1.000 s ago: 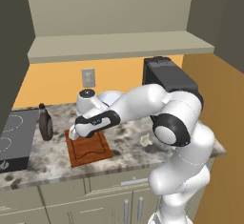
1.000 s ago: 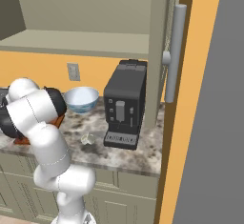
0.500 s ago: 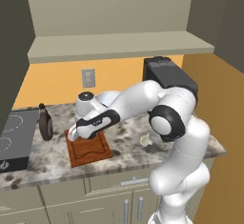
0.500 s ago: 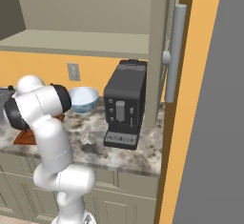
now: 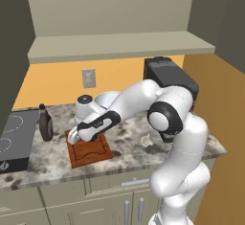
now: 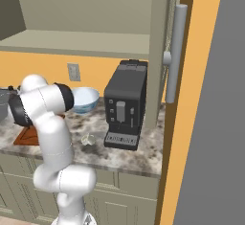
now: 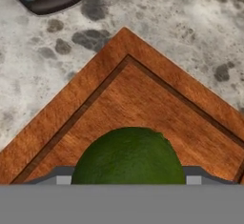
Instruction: Open the cabinet. Place the bowl and condiment on the counter. Then place the lime and garlic on the cutting board.
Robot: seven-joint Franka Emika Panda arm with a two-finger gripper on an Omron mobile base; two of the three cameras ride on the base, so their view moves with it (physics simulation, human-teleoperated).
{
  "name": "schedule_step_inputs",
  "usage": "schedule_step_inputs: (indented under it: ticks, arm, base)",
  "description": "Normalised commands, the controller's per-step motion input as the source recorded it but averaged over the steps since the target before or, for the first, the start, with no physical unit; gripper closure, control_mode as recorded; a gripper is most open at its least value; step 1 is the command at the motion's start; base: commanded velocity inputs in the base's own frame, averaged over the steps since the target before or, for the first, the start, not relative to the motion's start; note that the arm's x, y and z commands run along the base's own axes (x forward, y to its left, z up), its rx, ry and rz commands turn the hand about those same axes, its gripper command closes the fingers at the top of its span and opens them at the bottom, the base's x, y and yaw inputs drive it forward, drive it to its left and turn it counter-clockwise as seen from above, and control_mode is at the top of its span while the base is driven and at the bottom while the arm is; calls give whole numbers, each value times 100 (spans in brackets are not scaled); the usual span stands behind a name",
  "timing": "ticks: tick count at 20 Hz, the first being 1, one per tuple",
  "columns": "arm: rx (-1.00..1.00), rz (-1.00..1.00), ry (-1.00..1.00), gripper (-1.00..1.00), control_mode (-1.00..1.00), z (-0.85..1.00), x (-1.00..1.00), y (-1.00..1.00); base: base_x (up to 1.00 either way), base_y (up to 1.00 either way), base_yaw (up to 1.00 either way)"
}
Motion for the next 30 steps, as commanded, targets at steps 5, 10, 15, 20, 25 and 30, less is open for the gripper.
schedule_step_inputs:
  ticks: [5,10,15,20,25,30]
  arm:
    - [0,0,0,100,-100,-18,0,0]
    - [0,0,2,100,-100,-18,0,0]
    - [0,0,0,100,-100,-12,0,0]
    - [-1,0,0,-100,-100,0,0,4]
    - [0,0,0,-100,-100,15,-9,0]
    - [0,0,-1,-100,-100,54,-23,0]
  base:
    - [0,0,0]
    - [0,0,0]
    - [0,0,0]
    - [0,0,0]
    - [0,0,0]
    - [0,0,0]
